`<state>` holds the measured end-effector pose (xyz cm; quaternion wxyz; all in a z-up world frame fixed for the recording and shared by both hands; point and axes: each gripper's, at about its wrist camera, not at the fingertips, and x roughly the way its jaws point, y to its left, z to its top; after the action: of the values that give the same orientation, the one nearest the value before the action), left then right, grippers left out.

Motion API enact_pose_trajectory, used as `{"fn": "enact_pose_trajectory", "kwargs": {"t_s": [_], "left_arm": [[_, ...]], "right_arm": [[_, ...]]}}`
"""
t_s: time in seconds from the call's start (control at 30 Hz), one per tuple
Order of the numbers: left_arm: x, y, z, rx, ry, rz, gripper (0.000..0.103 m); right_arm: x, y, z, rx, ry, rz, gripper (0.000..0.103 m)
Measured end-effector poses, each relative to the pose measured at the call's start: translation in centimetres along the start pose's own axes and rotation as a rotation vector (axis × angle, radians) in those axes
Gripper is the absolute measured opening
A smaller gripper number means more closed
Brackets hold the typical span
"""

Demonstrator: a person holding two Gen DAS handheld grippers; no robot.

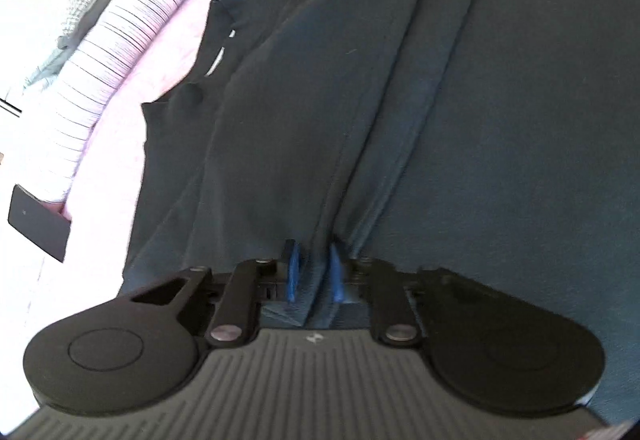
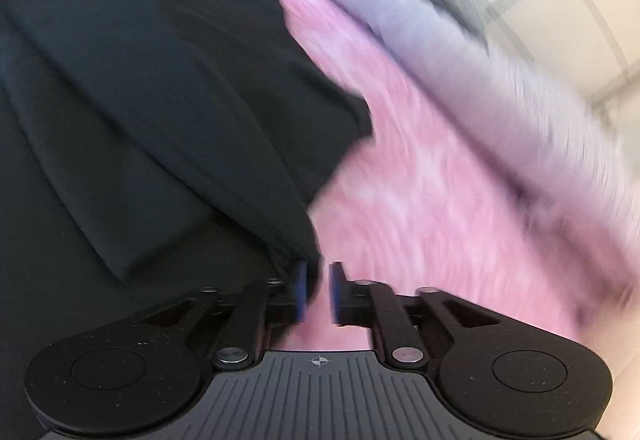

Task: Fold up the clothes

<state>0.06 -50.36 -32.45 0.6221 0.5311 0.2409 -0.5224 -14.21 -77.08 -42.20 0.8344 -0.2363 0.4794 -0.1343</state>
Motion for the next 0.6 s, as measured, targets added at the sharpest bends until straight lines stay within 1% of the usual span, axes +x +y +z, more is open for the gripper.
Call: {"fn": "enact_pose_trajectory", "kwargs": {"t_s": [0.07,0.1,0.17,0.23,0.3,0.37,0.5,0.53,0.6], "left_arm": [[-0.4,0.3,0.2,-0.023,0.01,-0.015,0.013],[-0.6,0.5,0.4,-0.032,0.01,-0.023,0.018],[-2.1,1.0,0.7,-0.076,-0.017,-0.043,0.02],[-3.4,1.6,0.9,-0.118,-0.054,-0.042,0.022],[-4.2,2.4,1.1,-0.154,-0.079,-0.011,0.026],[-4.2,3.1,1.1,-0.194,-0.074,0.011,0.027],[-3.9,3.4,0.0,-0.242,-0.038,0.031,0.029],[-3.8,3.2,-0.4,-0.243,-0.026,0.032,0.029],[-3.7,3.2,-0.8,-0.252,-0.008,0.03,0.029]], "right_arm": [[-1.0,-0.7,-0.3,0.018,0.004,0.019,0.027],[-1.8,-1.0,-0.3,0.035,-0.005,0.046,0.027],[-3.3,-2.1,0.3,0.097,-0.06,0.092,0.027],[-3.8,-3.5,1.6,0.183,-0.101,0.133,0.027],[-2.1,-5.2,3.4,0.273,-0.101,0.161,0.027],[0.4,-6.4,5.4,0.339,-0.083,0.199,0.027],[6.8,-7.4,9.4,0.364,-0.021,0.225,0.027],[8.1,-7.6,10.3,0.355,-0.028,0.216,0.027],[9.9,-8.6,12.1,0.368,-0.075,0.19,0.027]]}}
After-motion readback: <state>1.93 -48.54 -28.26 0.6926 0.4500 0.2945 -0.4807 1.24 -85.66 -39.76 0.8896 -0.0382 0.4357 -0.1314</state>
